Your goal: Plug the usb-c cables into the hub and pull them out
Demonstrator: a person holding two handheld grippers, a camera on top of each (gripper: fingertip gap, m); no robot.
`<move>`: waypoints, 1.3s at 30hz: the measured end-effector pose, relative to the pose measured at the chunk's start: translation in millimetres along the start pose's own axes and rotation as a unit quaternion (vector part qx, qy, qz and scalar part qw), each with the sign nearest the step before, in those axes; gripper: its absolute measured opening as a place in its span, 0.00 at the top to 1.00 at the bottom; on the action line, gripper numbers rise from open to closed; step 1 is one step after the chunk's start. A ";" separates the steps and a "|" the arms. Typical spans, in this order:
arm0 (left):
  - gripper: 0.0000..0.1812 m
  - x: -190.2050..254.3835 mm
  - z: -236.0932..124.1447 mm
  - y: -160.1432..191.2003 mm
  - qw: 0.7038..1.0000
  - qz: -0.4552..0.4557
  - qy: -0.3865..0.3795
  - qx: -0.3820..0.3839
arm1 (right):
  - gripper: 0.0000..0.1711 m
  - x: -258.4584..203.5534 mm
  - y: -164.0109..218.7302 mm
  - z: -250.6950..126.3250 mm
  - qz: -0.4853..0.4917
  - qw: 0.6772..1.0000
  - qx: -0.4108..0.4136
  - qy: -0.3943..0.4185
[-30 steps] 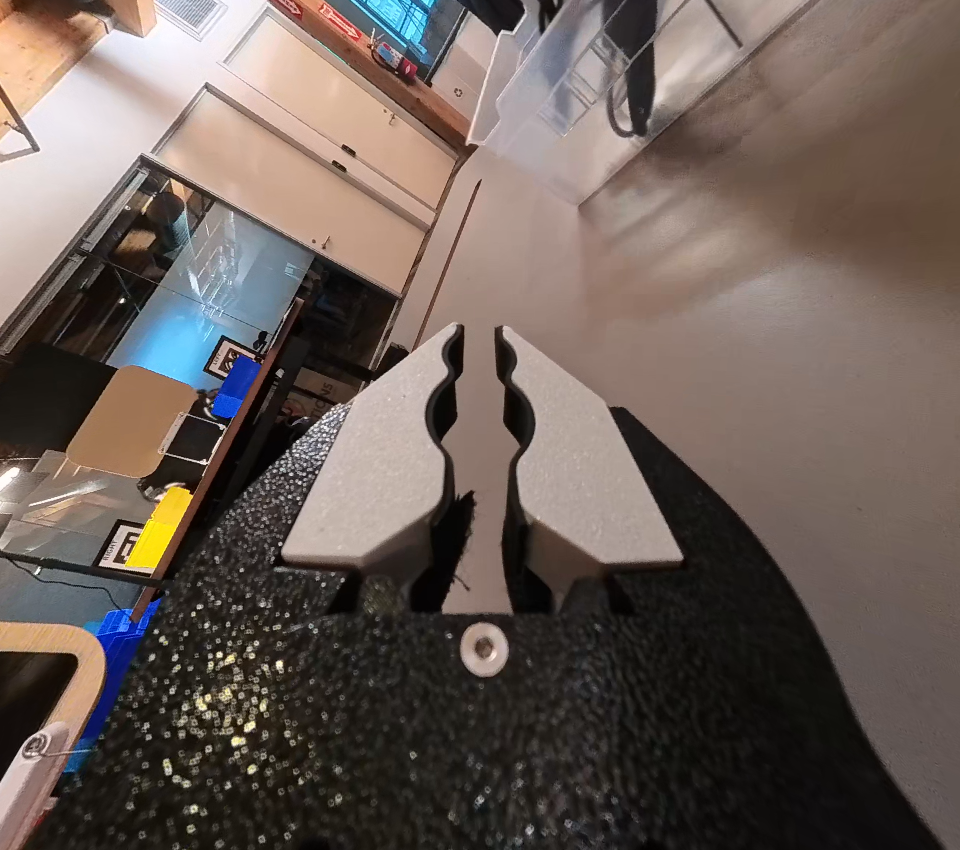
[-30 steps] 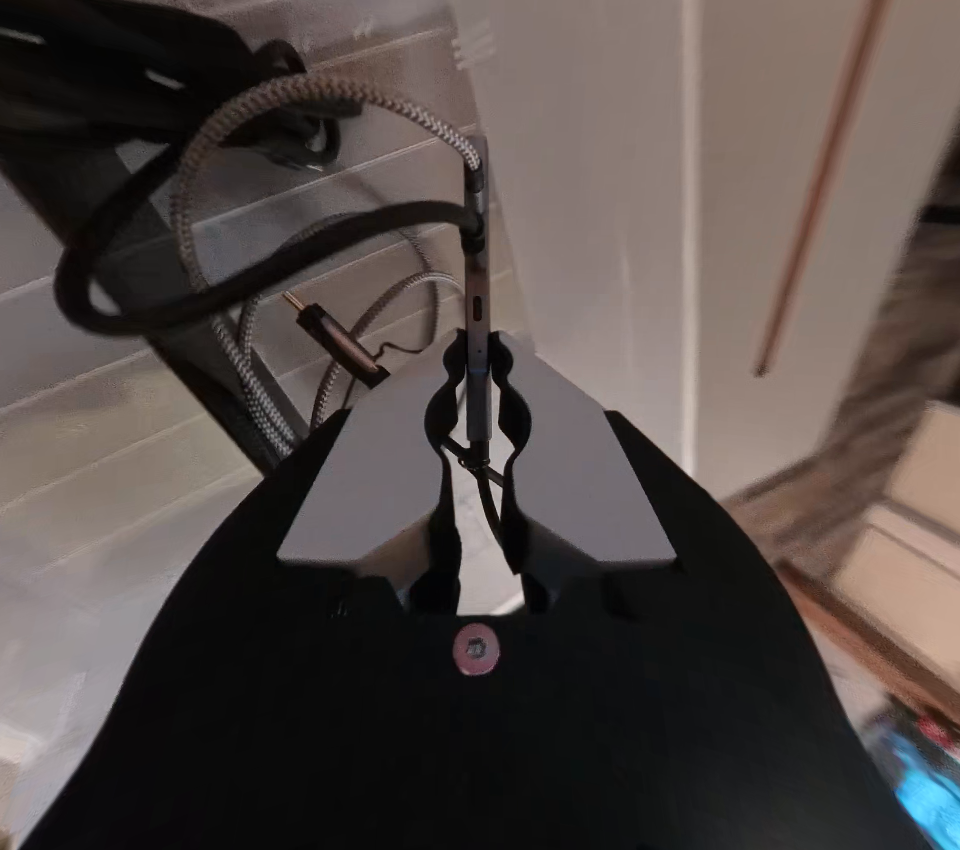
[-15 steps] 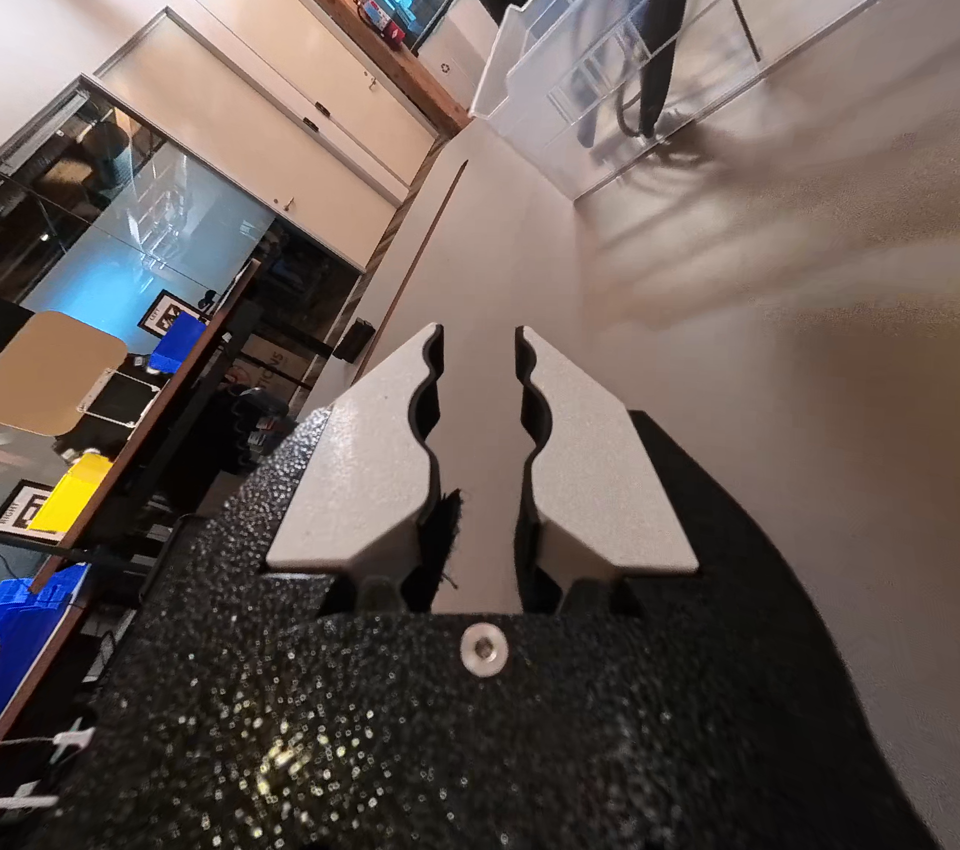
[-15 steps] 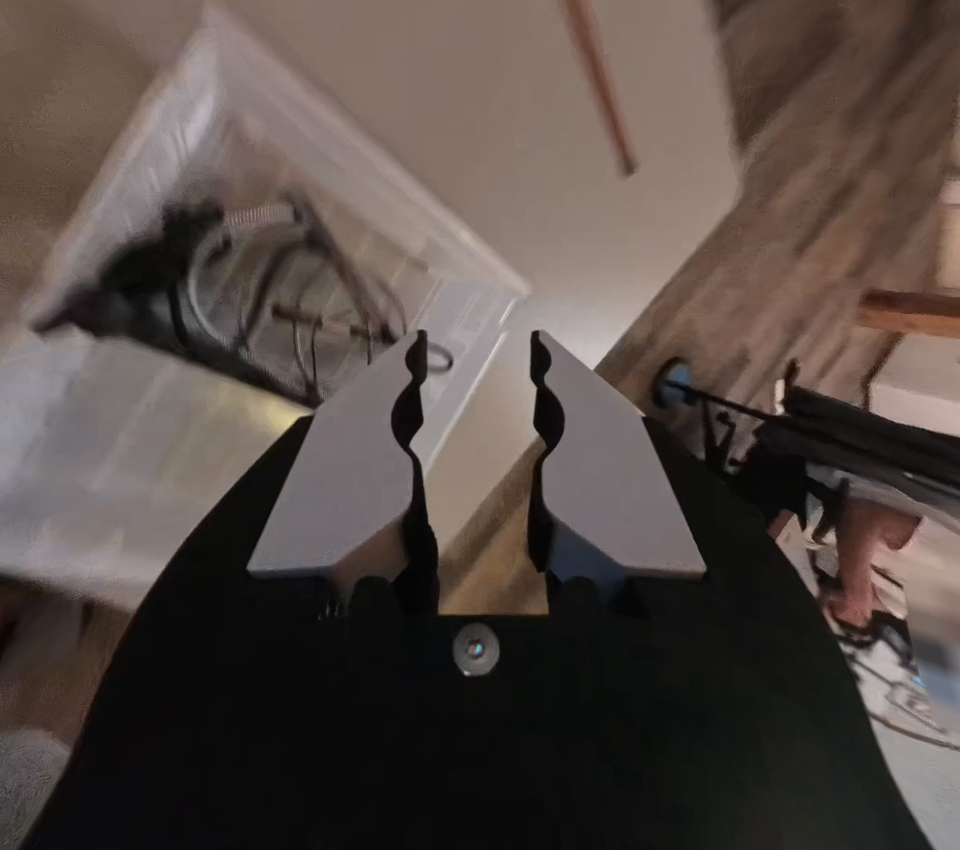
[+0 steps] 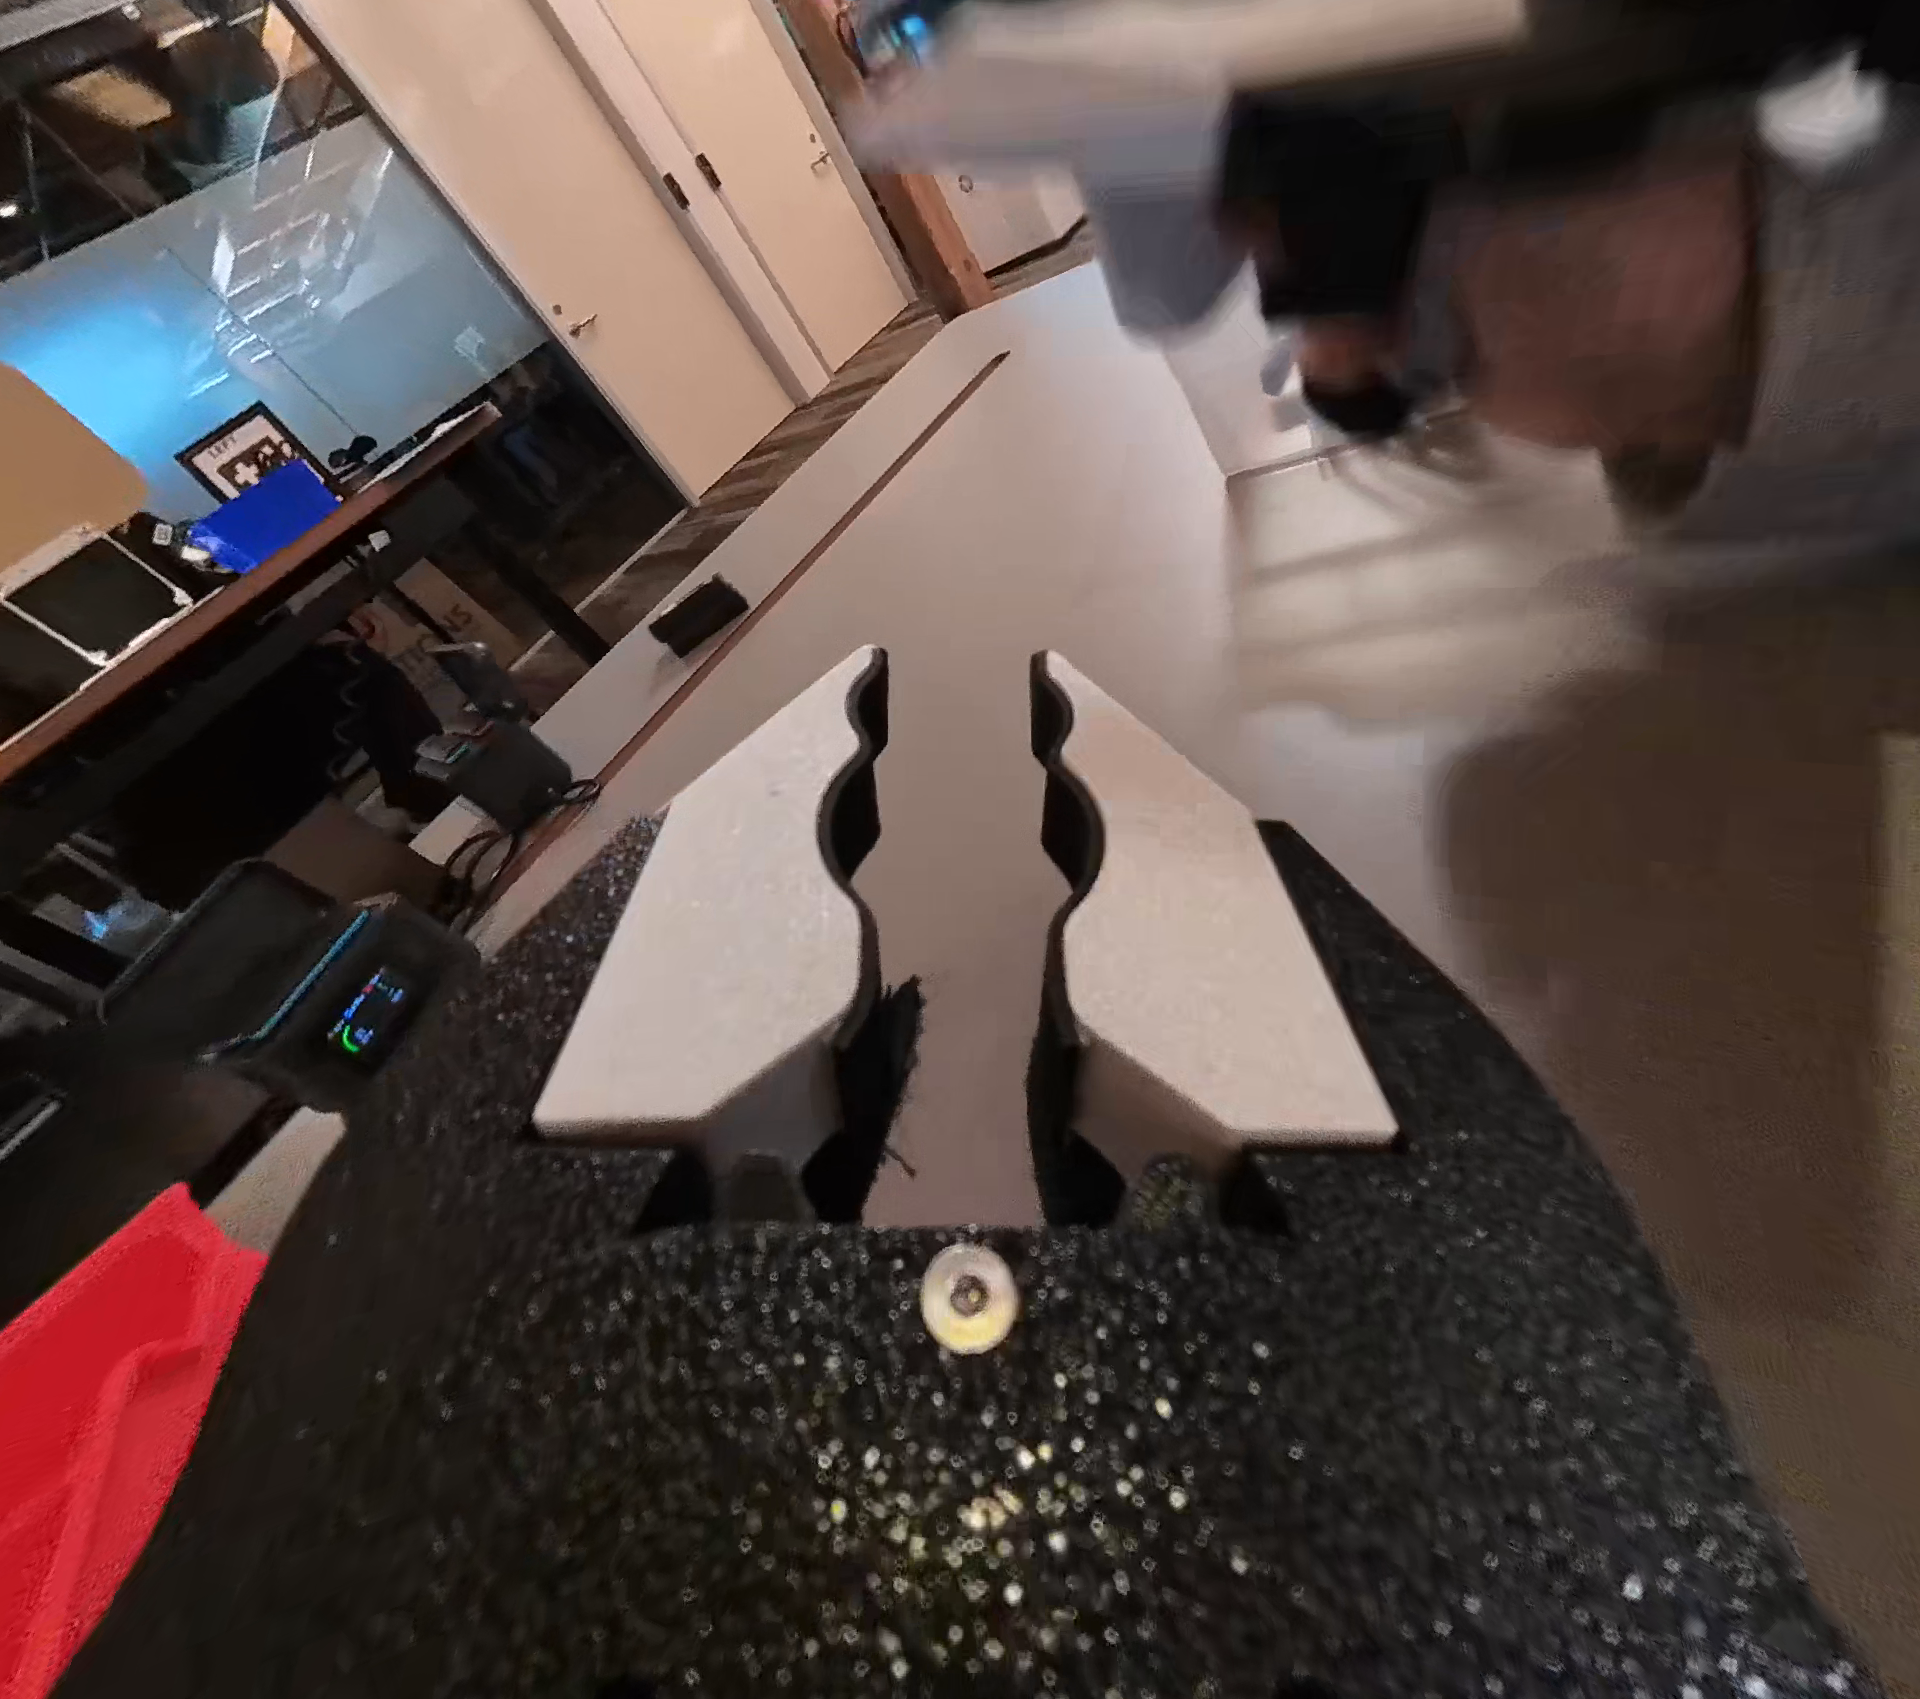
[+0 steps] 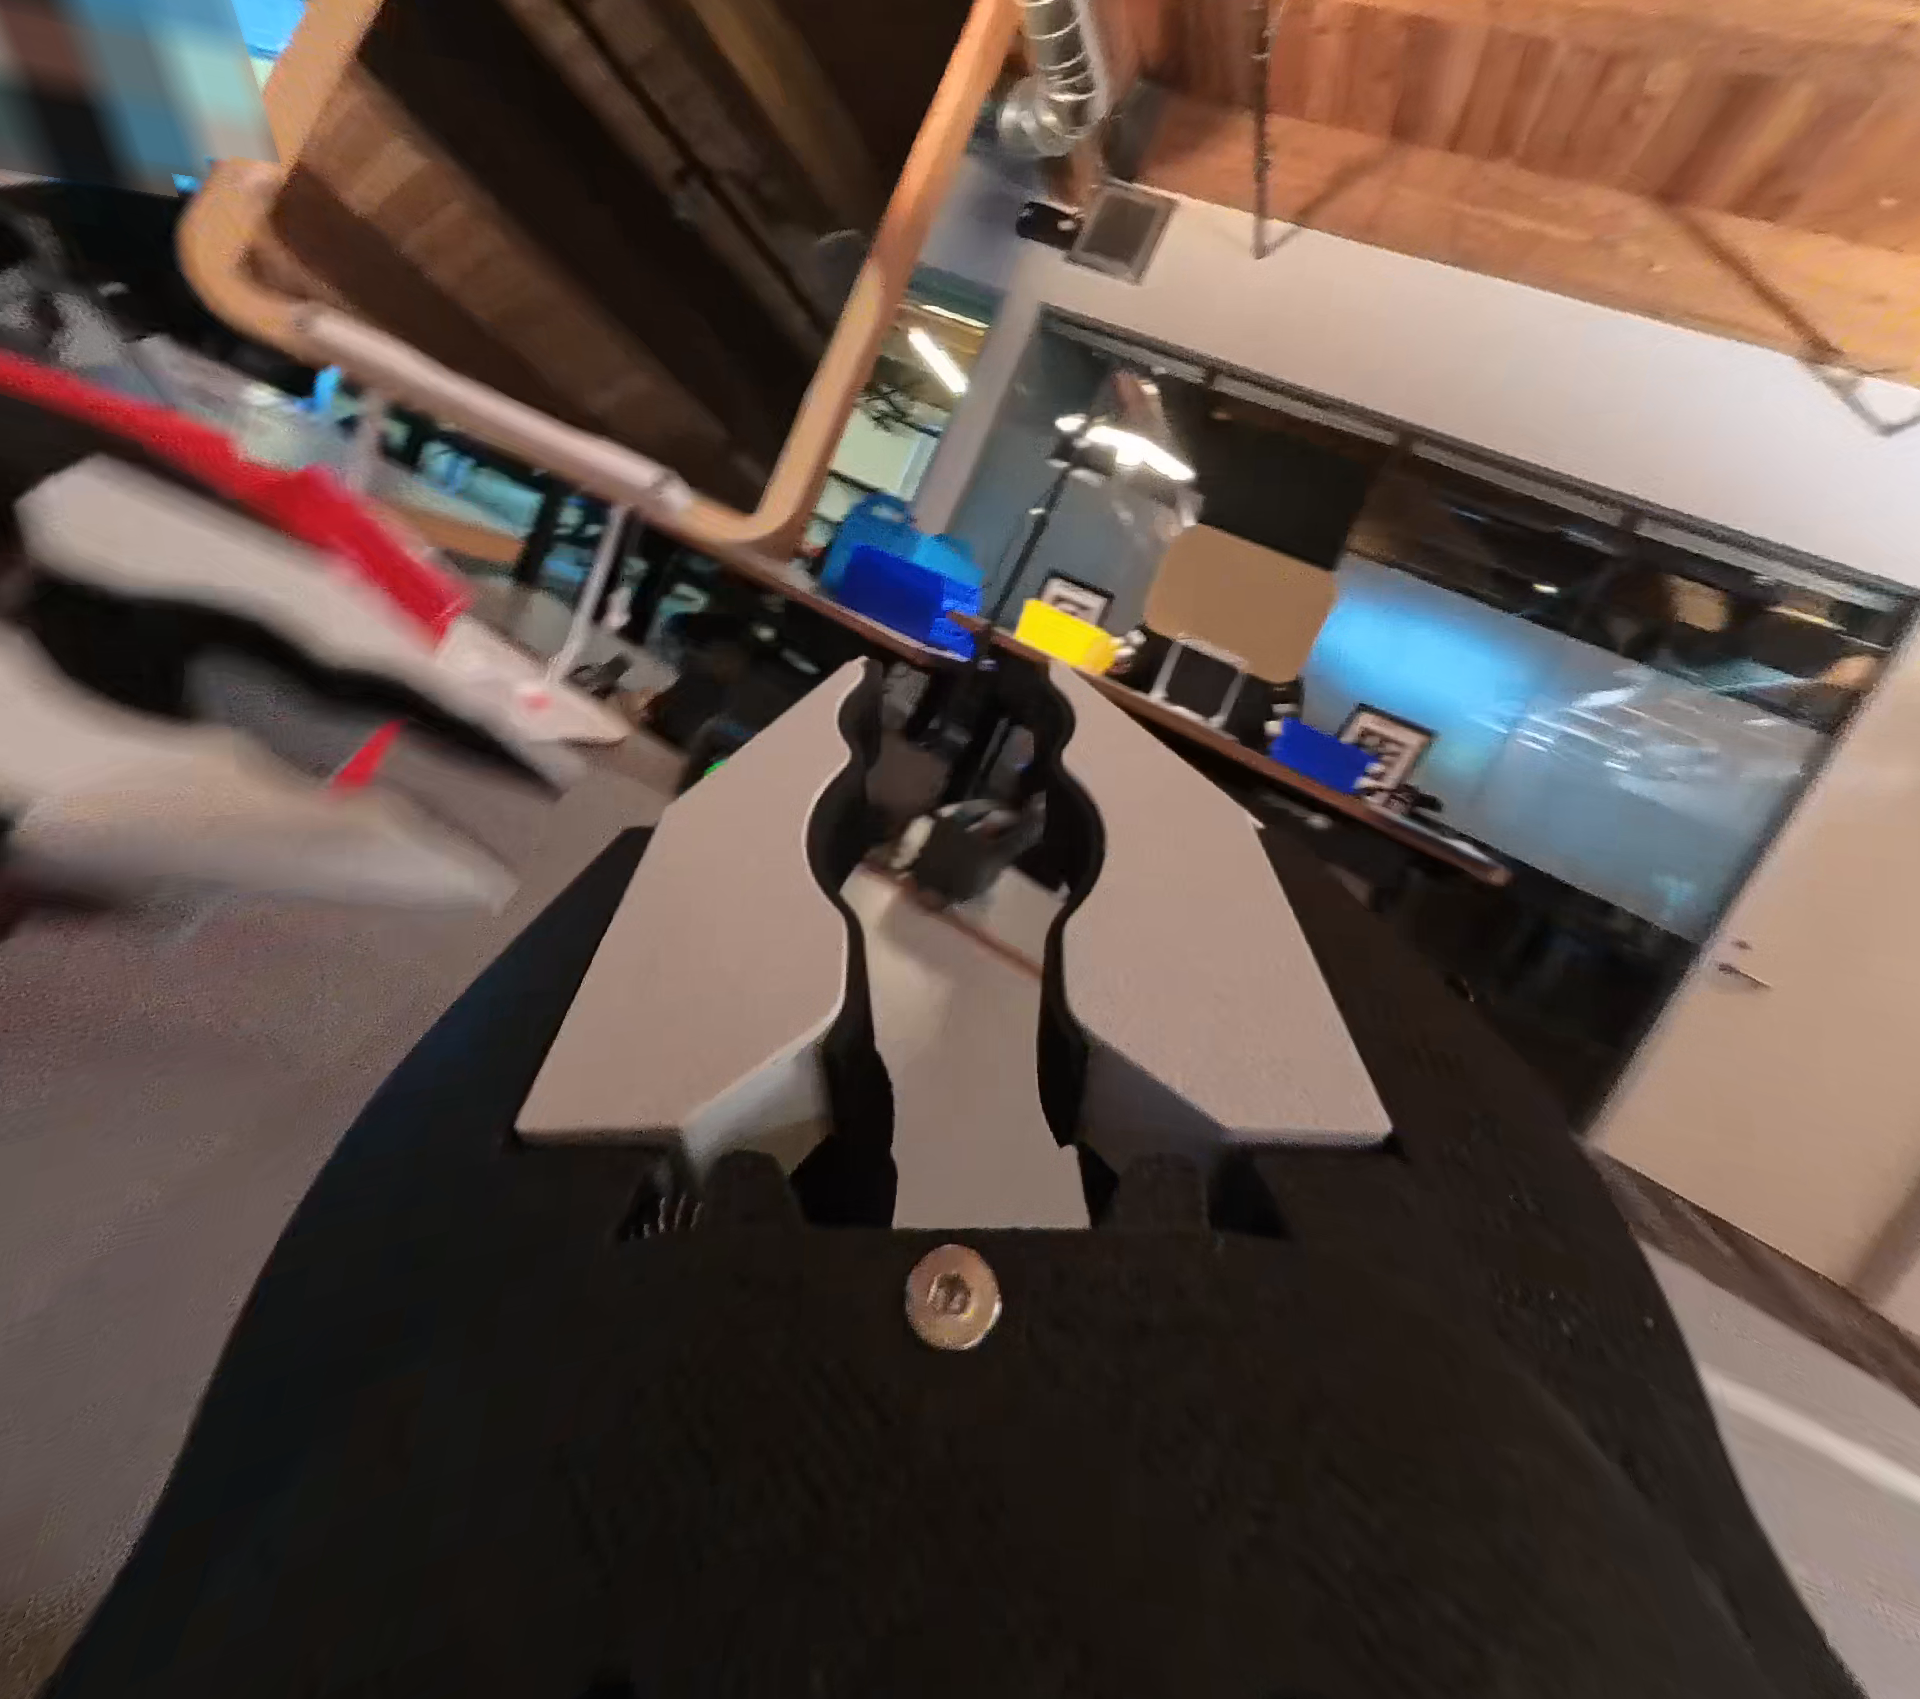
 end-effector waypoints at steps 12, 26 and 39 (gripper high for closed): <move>0.83 -14.0 -21.3 -46.3 0.993 -0.114 -0.004 -0.018 | 0.88 -2.8 38.9 -11.8 0.031 0.998 -0.039 -0.024; 0.77 -169.6 -160.0 132.9 0.688 -0.483 0.006 -0.542 | 0.88 -6.0 46.3 -10.8 0.072 0.994 -0.058 -0.059; 0.72 -159.3 -193.5 194.7 0.540 -0.476 -0.064 -0.691 | 0.87 -10.5 47.3 -12.9 0.080 0.992 -0.062 -0.079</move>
Point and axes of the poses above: each gripper's, where its closed fingertips meet, z out along the fingers, y out of its underside, x = y × z across the jaws, the point moved 2 cm from there along -z, back along the fingers, and after that the axes turned 2 degrees about z, right-handed, at the moved point
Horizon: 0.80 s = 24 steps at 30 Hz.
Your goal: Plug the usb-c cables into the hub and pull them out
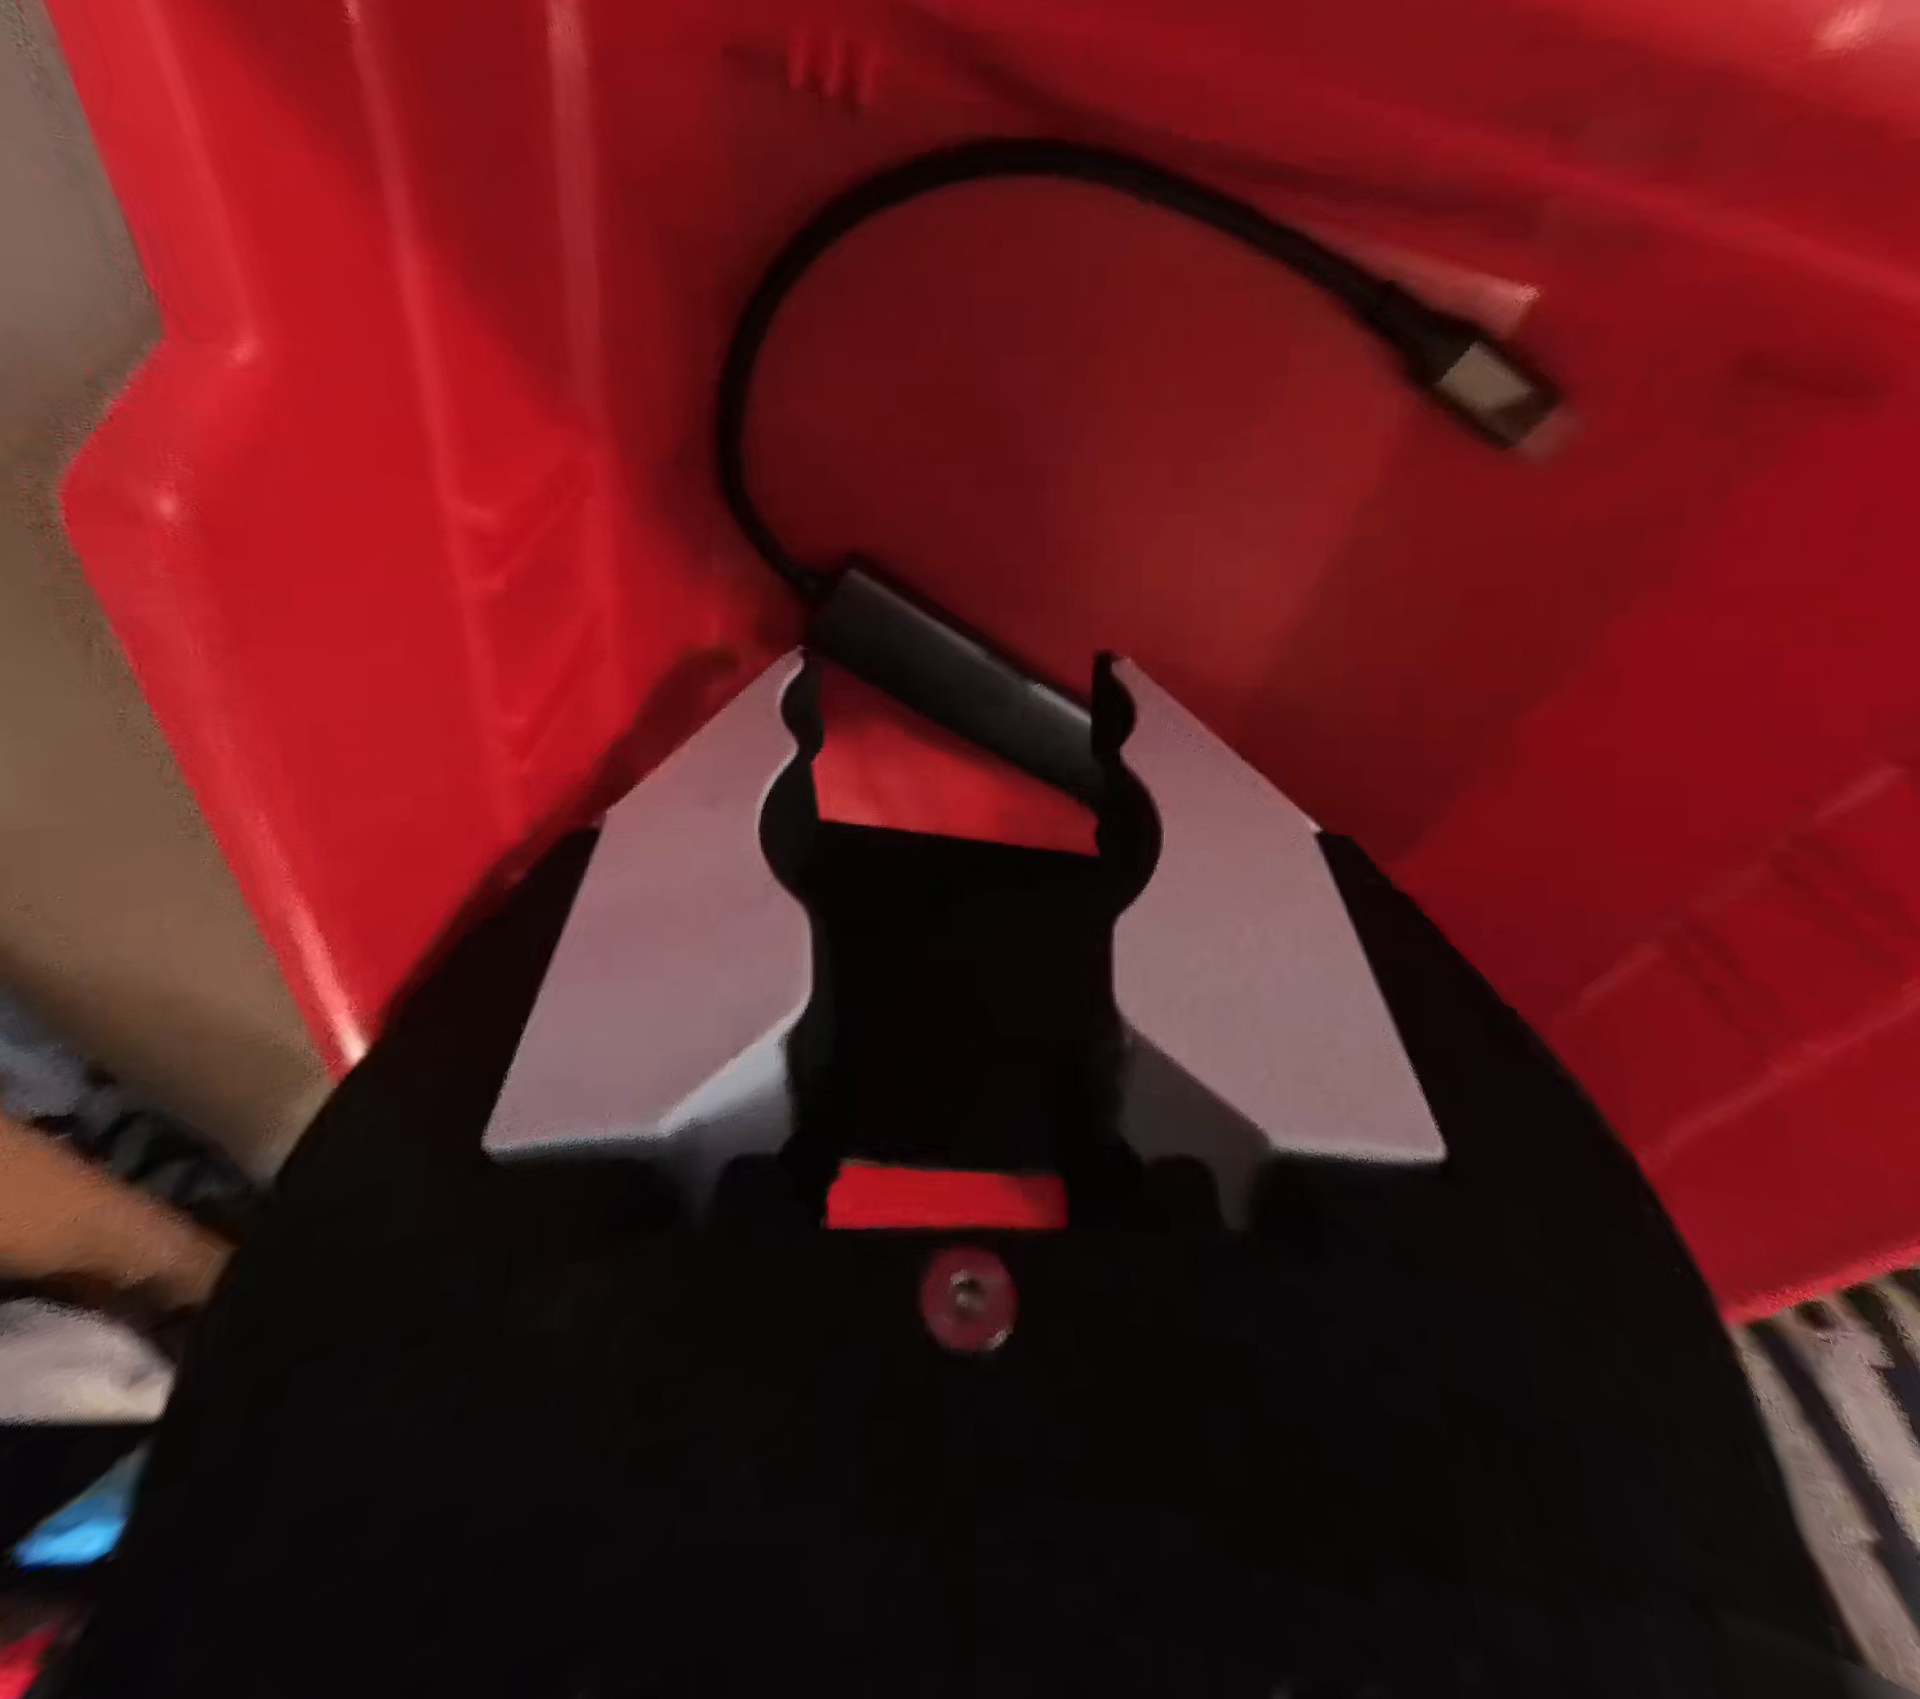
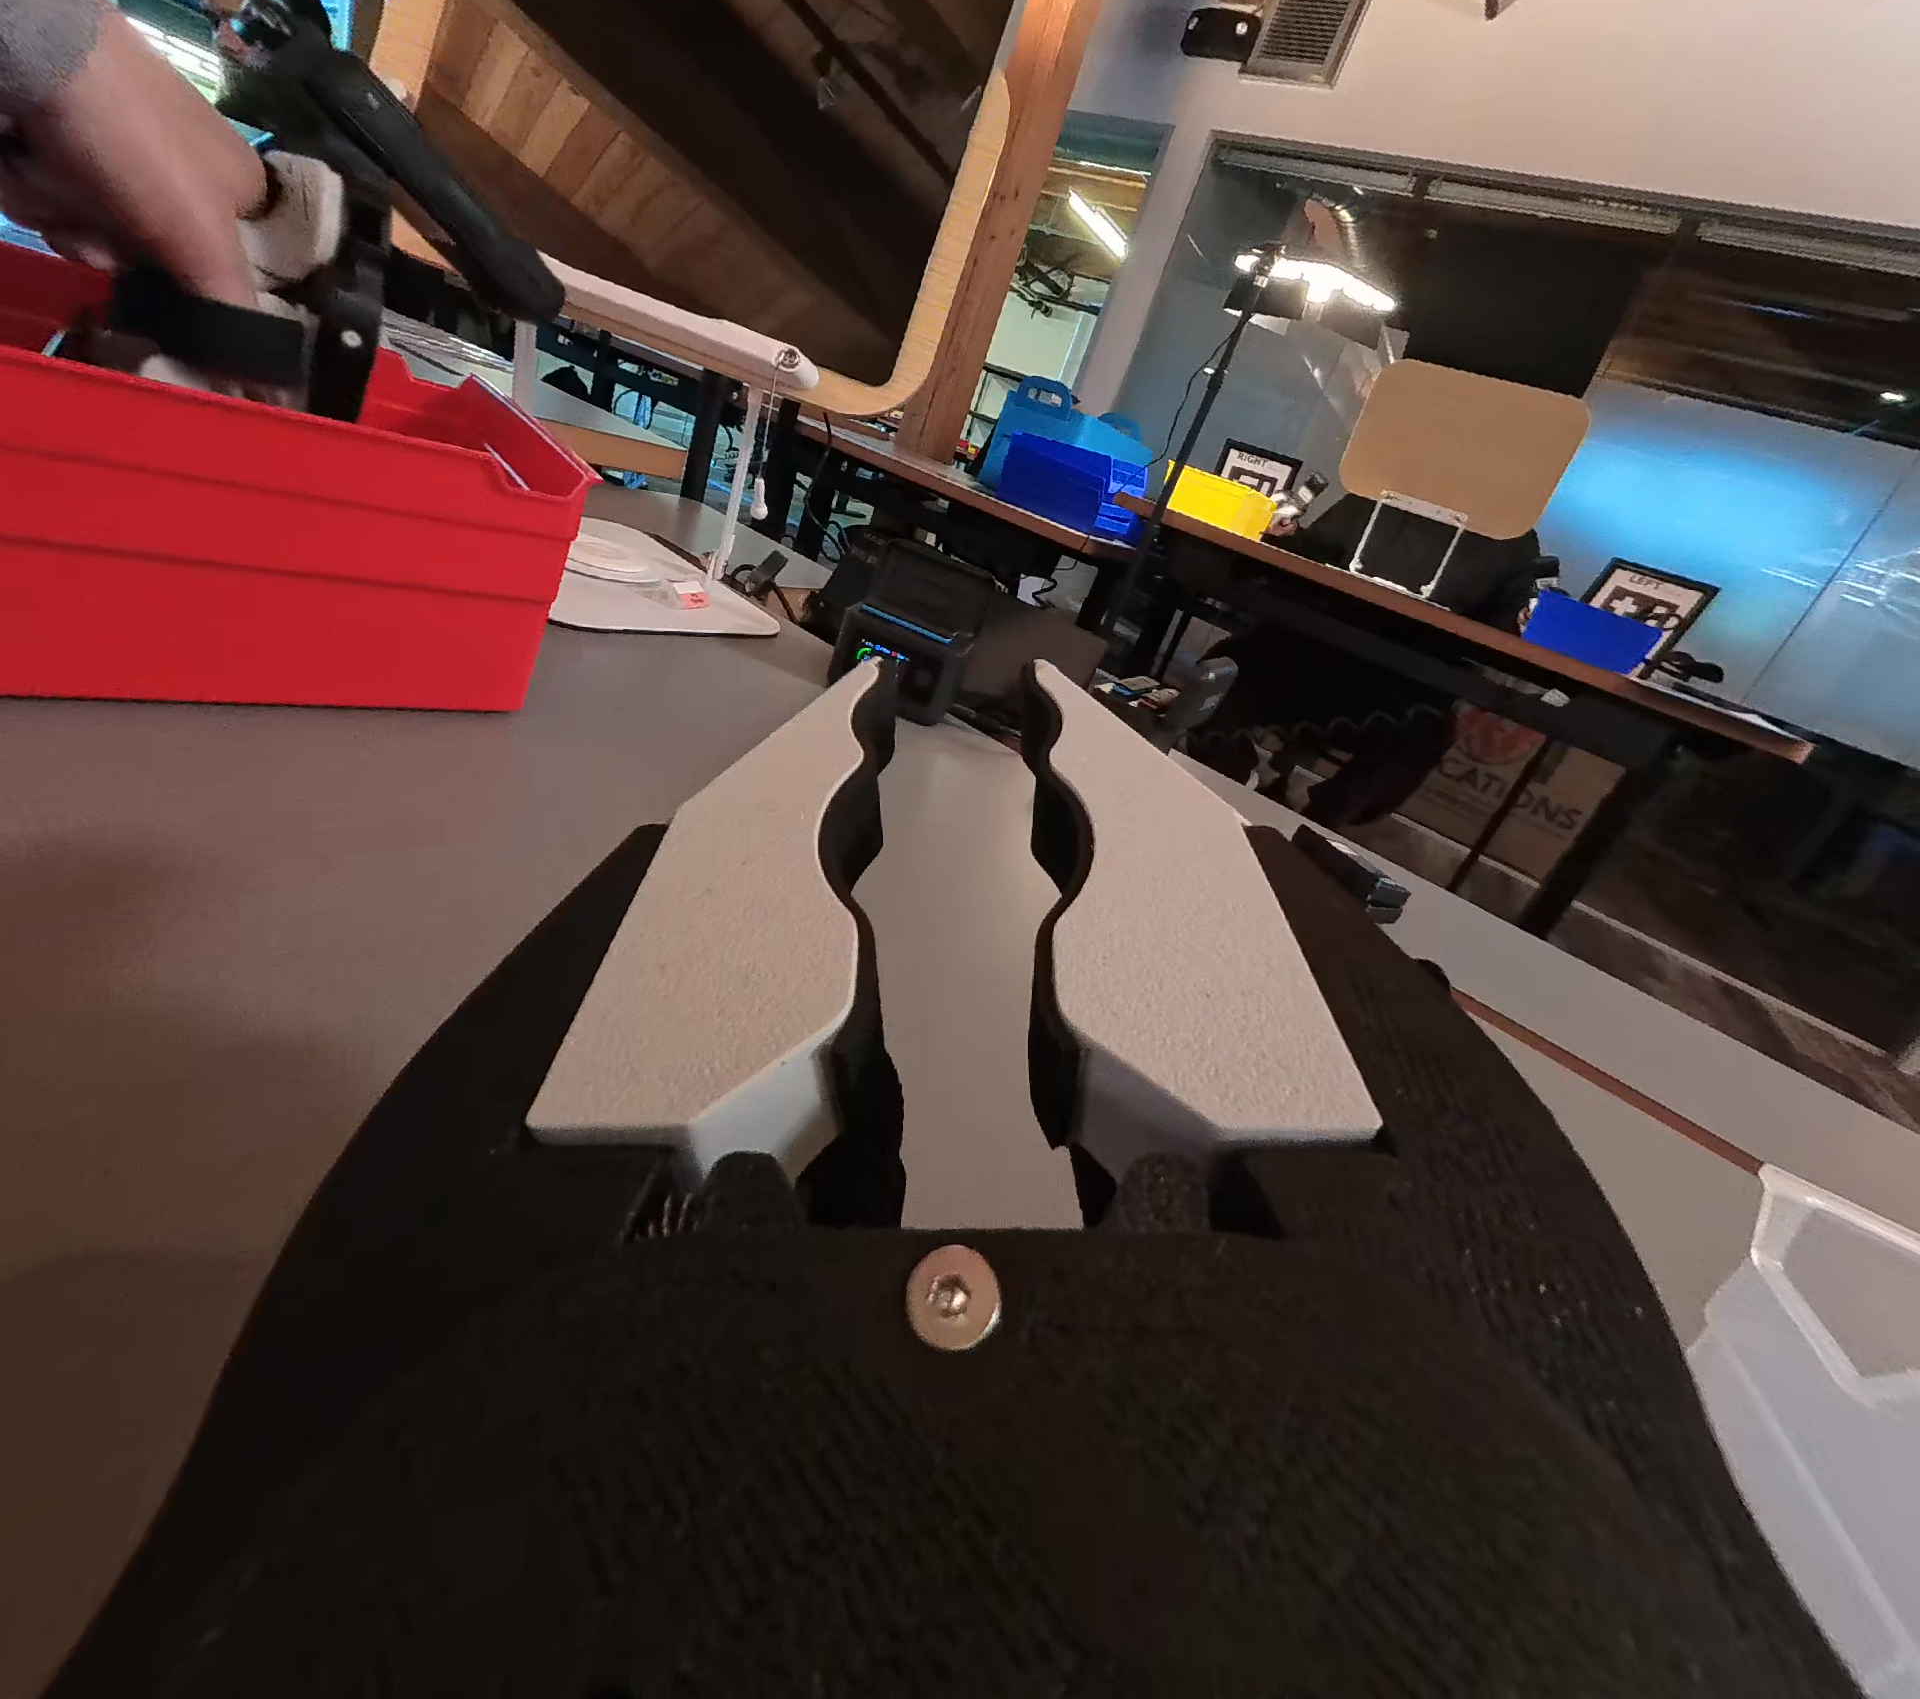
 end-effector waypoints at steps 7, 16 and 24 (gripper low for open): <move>0.72 -1.6 5.3 1.6 0.997 -0.075 0.010 0.006 | 0.88 -1.9 -1.9 -1.1 0.002 1.000 0.005 -0.004; 0.70 2.0 13.0 2.7 0.997 -0.074 -0.034 0.009 | 0.88 -10.2 -5.4 3.2 0.002 1.000 0.011 -0.017; 0.79 37.0 13.7 -3.0 0.998 0.001 -0.013 0.063 | 0.88 -16.7 -8.3 13.0 -0.007 1.000 0.011 -0.026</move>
Point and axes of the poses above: each gripper's, where its closed fingertips meet, z out along the fingers, y out of its underside, x = y × z across the jaws, the point moved 2 cm from there along -z, back along the fingers, and after that the axes turned 2 degrees about z, right-handed, at the moved point
